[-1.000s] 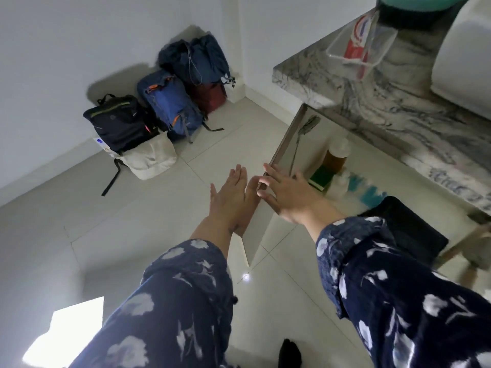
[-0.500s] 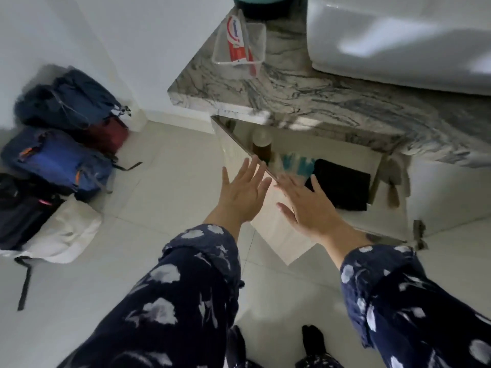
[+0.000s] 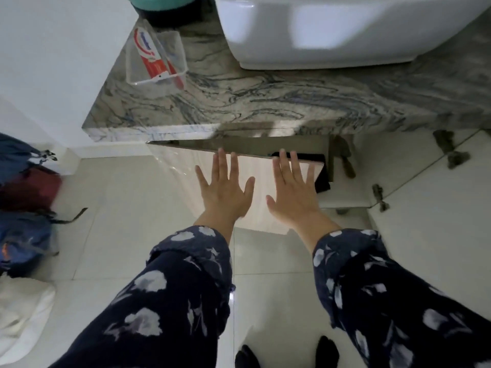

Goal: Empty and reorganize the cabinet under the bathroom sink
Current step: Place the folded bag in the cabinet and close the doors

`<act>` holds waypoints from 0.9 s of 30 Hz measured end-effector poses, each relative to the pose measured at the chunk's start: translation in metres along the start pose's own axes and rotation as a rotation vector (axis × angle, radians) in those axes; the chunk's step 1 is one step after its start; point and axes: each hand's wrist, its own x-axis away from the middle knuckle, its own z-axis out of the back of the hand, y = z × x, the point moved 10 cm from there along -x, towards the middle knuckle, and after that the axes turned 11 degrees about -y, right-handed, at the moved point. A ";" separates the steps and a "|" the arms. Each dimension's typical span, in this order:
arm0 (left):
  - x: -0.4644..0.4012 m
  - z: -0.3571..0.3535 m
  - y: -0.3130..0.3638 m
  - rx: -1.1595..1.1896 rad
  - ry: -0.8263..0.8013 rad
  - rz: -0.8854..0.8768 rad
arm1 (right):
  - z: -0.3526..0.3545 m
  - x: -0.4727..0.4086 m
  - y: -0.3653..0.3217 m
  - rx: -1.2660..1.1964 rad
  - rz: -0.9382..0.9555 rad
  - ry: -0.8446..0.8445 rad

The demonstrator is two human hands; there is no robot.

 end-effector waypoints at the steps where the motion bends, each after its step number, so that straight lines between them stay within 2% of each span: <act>1: -0.004 0.003 -0.001 -0.017 0.008 -0.006 | 0.005 -0.008 0.003 -0.003 0.006 -0.015; 9: -0.028 0.015 -0.004 -0.095 0.008 -0.032 | 0.016 -0.050 0.014 -0.064 0.004 -0.138; 16: -0.032 0.016 -0.001 -0.139 -0.033 -0.010 | 0.017 -0.056 0.017 -0.054 0.019 -0.160; 19: -0.029 0.018 0.005 -0.129 -0.107 0.002 | 0.028 -0.050 0.020 -0.048 0.056 -0.151; 22: -0.022 0.005 0.020 -0.123 -0.249 -0.043 | 0.032 -0.034 0.035 -0.090 0.058 -0.145; 25: -0.007 -0.020 0.056 -0.140 -0.403 -0.185 | 0.004 -0.004 0.075 -0.171 -0.066 -0.226; 27: 0.006 -0.032 0.090 -0.165 -0.438 -0.275 | -0.023 0.025 0.112 -0.201 -0.162 -0.299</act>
